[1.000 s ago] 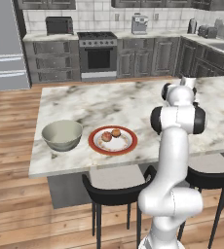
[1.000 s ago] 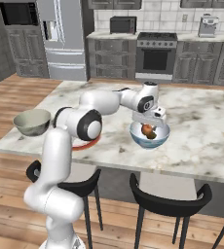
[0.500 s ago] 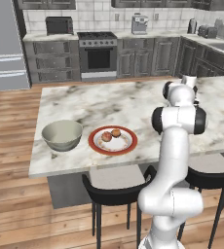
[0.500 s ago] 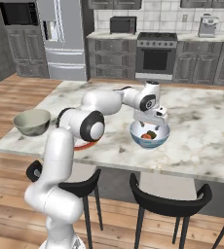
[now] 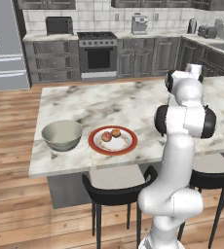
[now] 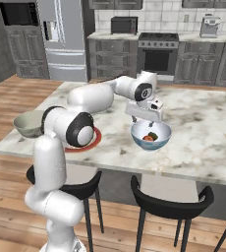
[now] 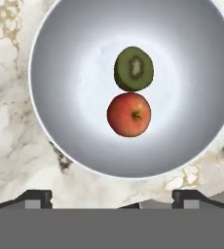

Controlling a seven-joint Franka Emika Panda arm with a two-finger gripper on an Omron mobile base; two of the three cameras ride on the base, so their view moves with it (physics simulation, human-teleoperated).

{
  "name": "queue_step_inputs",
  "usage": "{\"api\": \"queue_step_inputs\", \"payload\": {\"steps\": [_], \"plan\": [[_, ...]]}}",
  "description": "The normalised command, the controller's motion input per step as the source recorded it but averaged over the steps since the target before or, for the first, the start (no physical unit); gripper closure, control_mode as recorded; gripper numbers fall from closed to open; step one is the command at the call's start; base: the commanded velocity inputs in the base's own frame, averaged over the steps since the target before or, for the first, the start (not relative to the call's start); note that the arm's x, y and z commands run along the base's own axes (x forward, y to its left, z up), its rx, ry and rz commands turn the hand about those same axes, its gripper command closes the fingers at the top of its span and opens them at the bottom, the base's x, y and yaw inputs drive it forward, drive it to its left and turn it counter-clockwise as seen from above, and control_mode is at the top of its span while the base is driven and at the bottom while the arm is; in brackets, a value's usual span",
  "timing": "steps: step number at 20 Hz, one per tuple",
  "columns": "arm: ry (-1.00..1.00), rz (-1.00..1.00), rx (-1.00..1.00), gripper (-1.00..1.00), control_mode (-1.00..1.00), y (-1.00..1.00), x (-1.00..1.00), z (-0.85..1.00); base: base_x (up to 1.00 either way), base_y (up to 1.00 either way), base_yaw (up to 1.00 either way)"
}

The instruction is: Take the fruits from the plate on the dining counter and place two fruits in each bowl.

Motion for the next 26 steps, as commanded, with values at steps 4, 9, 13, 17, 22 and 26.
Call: {"api": "queue_step_inputs", "payload": {"steps": [4,9,13,17,22,26], "plan": [[-0.07,0.00,-0.13,-1.00,-1.00,1.00,-1.00,-0.04,0.00,0.00,0.00],[-0.05,0.01,-0.06,-1.00,-1.00,1.00,-0.47,0.01,0.00,0.00,0.00],[-0.01,0.10,0.00,-1.00,-1.00,1.00,0.01,0.00,0.00,0.00,0.00],[0.01,0.14,0.00,-1.00,-1.00,1.00,0.15,0.00,0.00,0.00,0.00],[0.18,0.13,0.01,-1.00,-1.00,0.98,0.17,-0.11,0.00,0.00,0.00],[0.20,0.09,0.05,-1.00,-1.00,0.92,0.27,-0.07,0.00,0.00,0.00]]}}
